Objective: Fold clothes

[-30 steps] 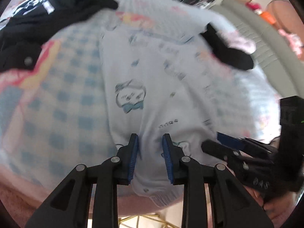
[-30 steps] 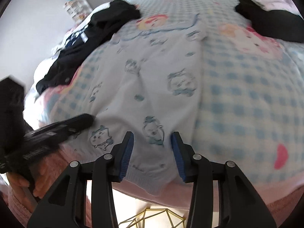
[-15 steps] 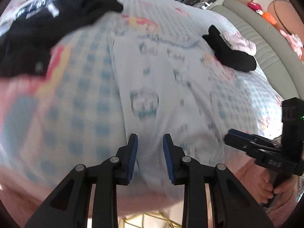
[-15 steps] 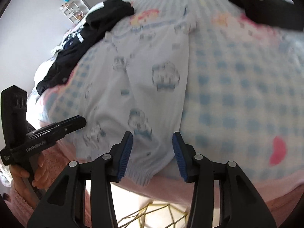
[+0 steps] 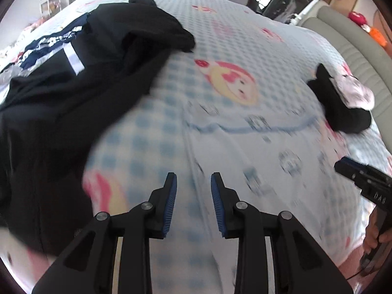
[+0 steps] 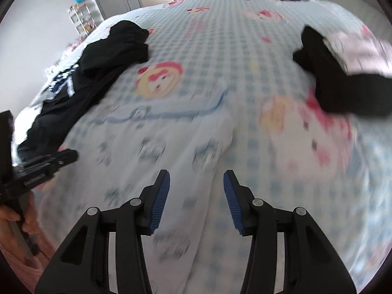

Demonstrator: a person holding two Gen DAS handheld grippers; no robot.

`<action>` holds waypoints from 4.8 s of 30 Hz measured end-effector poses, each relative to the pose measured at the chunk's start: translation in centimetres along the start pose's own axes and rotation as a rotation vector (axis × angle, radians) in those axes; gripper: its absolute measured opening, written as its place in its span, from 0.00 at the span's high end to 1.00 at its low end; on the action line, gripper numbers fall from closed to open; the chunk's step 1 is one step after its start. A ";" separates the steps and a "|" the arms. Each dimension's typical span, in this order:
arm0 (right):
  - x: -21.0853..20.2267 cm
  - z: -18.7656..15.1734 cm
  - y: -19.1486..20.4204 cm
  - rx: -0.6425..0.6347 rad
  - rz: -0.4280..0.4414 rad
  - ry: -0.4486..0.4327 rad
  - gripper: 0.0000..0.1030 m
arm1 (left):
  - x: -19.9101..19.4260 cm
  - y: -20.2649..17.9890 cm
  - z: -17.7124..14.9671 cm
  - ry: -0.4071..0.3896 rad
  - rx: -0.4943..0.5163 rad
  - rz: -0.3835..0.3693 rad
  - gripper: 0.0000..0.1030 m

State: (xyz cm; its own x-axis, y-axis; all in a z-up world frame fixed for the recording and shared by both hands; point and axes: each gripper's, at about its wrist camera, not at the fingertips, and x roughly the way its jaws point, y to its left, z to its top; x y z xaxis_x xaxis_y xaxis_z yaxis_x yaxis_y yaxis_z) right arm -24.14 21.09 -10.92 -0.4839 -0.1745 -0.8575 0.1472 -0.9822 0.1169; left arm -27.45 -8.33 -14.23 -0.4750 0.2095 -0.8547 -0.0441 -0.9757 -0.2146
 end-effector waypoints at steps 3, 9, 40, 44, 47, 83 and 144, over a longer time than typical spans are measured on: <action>2.2 3.7 -1.2 -0.011 -0.023 -0.041 0.33 | 1.5 0.5 2.1 0.004 -0.008 -0.002 0.69; 7.4 7.9 -2.9 -0.047 -0.053 0.011 0.54 | 3.8 -1.2 4.4 -0.010 0.097 -0.016 0.69; 7.7 9.0 -6.8 0.141 0.161 -0.087 0.77 | 3.2 -1.3 5.7 -0.096 0.148 -0.005 0.78; 6.8 9.8 -3.3 -0.030 0.187 -0.037 0.59 | 3.5 -3.1 5.1 -0.048 0.251 0.007 0.70; 7.7 9.2 -0.1 -0.174 0.222 0.082 0.60 | 4.2 -3.8 4.1 -0.005 0.295 0.001 0.70; 5.6 5.9 0.7 -0.124 0.098 -0.001 0.63 | 2.1 -7.9 1.8 -0.007 0.287 -0.051 0.69; -5.5 -18.4 4.6 -0.049 0.023 0.066 0.45 | -7.6 -5.8 -18.1 0.069 0.017 -0.108 0.48</action>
State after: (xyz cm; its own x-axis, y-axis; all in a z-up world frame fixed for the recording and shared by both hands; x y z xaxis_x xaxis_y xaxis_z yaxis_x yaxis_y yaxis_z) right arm -4.90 18.80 -14.91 -0.4221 -0.1901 -0.8864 0.2000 -0.9732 0.1135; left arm -7.63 -3.07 -15.04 -0.4053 0.3167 -0.8576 -0.1064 -0.9480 -0.2998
